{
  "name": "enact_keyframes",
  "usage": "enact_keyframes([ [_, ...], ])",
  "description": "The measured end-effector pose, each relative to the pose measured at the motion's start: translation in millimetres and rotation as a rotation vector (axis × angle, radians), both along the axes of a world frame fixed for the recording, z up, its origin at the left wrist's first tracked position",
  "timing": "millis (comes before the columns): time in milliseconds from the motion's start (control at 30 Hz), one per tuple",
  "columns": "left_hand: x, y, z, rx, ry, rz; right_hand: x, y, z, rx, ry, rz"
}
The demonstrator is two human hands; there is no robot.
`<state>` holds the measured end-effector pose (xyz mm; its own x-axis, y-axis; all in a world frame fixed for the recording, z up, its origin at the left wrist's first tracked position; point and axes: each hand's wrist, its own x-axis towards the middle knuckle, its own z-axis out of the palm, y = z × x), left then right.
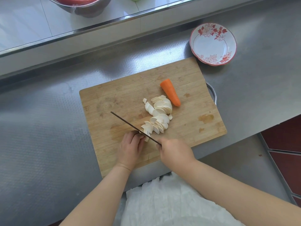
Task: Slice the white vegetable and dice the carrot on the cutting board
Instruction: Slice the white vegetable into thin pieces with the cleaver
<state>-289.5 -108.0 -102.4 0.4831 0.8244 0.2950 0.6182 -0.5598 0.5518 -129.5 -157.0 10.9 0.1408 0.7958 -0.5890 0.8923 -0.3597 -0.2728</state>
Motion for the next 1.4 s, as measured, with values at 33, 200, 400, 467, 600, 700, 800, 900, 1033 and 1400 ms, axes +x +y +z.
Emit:
enact_keyframes([
  [33,0.5,-0.1,-0.2,0.004,-0.004,-0.007,-1.0,-0.8,0.8,-0.013,-0.006,0.003],
  [200,1.7,-0.3,-4.6,0.014,-0.010,-0.011,-3.9,0.2,5.0,-0.057,-0.032,0.021],
  [400,2.2,1.0,-7.2,0.024,-0.050,-0.019,-8.3,7.2,4.3,-0.115,-0.041,0.015],
  [467,2.4,1.1,-7.2,0.022,-0.050,-0.019,-10.1,9.8,1.9,-0.137,-0.034,-0.003],
  [600,2.3,1.5,-8.4,0.016,-0.041,-0.030,-14.4,16.5,-6.1,-0.154,-0.027,-0.034],
  [700,1.7,0.6,-9.3,0.027,-0.036,-0.027,-11.1,19.1,-11.3,-0.160,0.012,-0.081],
  [800,1.4,1.0,-8.5,0.031,-0.037,-0.025,-1.2,24.8,-11.7,-0.141,0.088,-0.162],
  [900,1.6,-1.3,-7.5,0.028,-0.049,-0.023,5.8,27.6,-9.7,-0.141,0.170,-0.275],
  [1033,1.2,-0.9,-8.0,0.067,-0.024,-0.019,2.7,15.7,-3.1,-0.073,0.094,-0.111],
  [1400,2.0,-2.7,-9.9,0.086,0.007,-0.002,-0.6,0.5,7.5,-0.091,0.035,-0.033],
])
